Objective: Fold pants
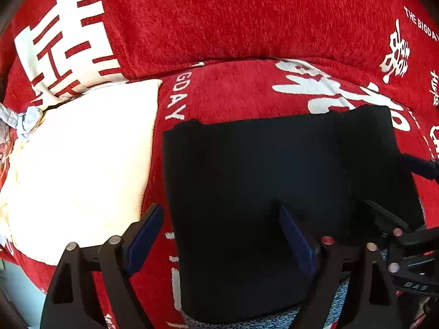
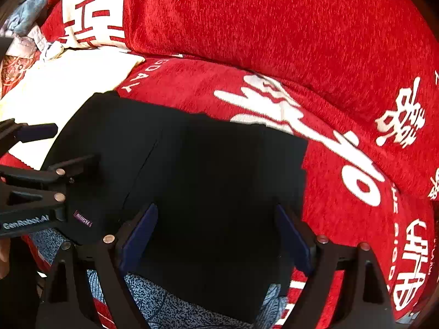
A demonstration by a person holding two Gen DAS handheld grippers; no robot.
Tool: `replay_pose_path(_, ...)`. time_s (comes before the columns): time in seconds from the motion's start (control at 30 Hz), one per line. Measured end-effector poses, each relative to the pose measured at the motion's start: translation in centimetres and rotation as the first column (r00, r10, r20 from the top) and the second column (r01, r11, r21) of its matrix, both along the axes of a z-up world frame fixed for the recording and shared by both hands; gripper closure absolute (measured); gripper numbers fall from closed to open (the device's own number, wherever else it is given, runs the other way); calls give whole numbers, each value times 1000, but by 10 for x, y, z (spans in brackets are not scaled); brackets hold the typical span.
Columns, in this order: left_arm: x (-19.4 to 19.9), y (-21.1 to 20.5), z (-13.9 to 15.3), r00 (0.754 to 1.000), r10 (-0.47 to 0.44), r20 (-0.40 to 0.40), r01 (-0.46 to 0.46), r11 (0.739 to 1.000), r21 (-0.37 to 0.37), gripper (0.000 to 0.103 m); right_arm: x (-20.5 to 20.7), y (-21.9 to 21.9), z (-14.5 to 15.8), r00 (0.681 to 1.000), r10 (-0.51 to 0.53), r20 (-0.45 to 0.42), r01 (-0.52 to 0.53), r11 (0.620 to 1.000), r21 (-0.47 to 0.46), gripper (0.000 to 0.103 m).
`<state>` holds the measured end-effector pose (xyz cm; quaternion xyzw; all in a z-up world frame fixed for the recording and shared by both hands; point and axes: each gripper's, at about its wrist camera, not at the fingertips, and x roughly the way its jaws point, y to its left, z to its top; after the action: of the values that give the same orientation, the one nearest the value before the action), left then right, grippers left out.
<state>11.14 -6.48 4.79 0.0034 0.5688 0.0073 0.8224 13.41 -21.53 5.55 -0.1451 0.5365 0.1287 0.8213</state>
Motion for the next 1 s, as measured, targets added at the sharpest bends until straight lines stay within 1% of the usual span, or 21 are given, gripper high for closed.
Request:
replay_pose_path(0.03, -1, 1, 0, 1000, -1, 0, 1, 1000, 6, 10, -1, -4, 0, 1000, -9, 1, 9, 1000, -3, 9)
replay_pose_path(0.1, -2, 3, 0, 1000, -10, -1, 10, 1000, 2, 10, -2, -19, -1, 999, -31, -11, 31, 1000, -5, 8)
replay_pose_path(0.17, -5, 4, 2, 1000, -10, 0, 10, 1000, 2, 10, -2, -37, 0, 997, -67, -33, 68, 997, 38, 3)
replay_pose_path(0.2, -7, 4, 4, 1000, -7, 1, 7, 1000, 1, 10, -3, -46, 1, 995, -92, -41, 94, 994, 53, 2)
replay_pose_path(0.23, -8, 4, 5, 1000, -5, 2, 5, 1000, 0, 10, -5, -54, 3, 992, -123, -36, 125, 991, 48, 2)
replay_pose_path(0.3, -14, 4, 9, 1000, -4, 5, 4, 1000, -6, 10, -10, -59, 9, 989, -146, -25, 148, 988, 51, 2)
replay_pose_path(0.37, -21, 2, 15, 1000, -10, 16, 10, 1000, -24, 10, -19, -56, 19, 991, -134, -8, 134, 989, 68, 2)
replay_pose_path(0.47, -33, -3, 23, 999, -22, 39, 24, 998, -59, 10, -35, -36, 29, 997, -73, 18, 71, 993, 94, 2)
replay_pose_path(0.53, -37, -6, 20, 999, -26, 28, 27, 998, -58, 10, -40, -21, 26, 999, -38, 15, 37, 995, 88, 2)
replay_pose_path(0.6, -39, -7, 7, 1000, -21, -8, 21, 999, -41, 10, -45, -12, 13, 1000, -20, -2, 20, 999, 48, 2)
replay_pose_path(0.67, -41, -1, 0, 1000, -6, -12, 5, 997, -77, 9, -45, -13, 2, 999, -29, -13, 30, 999, 22, 1)
replay_pose_path(0.73, -42, 4, -2, 999, 37, -18, -38, 996, -82, 2, -45, -22, -1, 999, -53, -11, 53, 998, 46, 1)
replay_pose_path(0.77, -42, 7, -3, 999, 46, -17, -47, 996, -78, 2, -44, -28, -2, 997, -72, -13, 72, 997, 39, 1)
replay_pose_path(0.83, -44, 9, -4, 999, 45, -16, -46, 995, -85, 2, -41, -41, -5, 994, -99, -50, 102, 992, 79, 0)
replay_pose_path(0.9, -46, 9, -3, 999, 46, -11, -46, 996, -74, 2, -42, -55, -5, 990, -128, -66, 135, 984, 113, 0)
replay_pose_path(1.0, -53, 10, 4, 999, 53, -3, -53, 997, -50, 2, -47, -60, -2, 989, -134, -56, 139, 985, 102, 0)
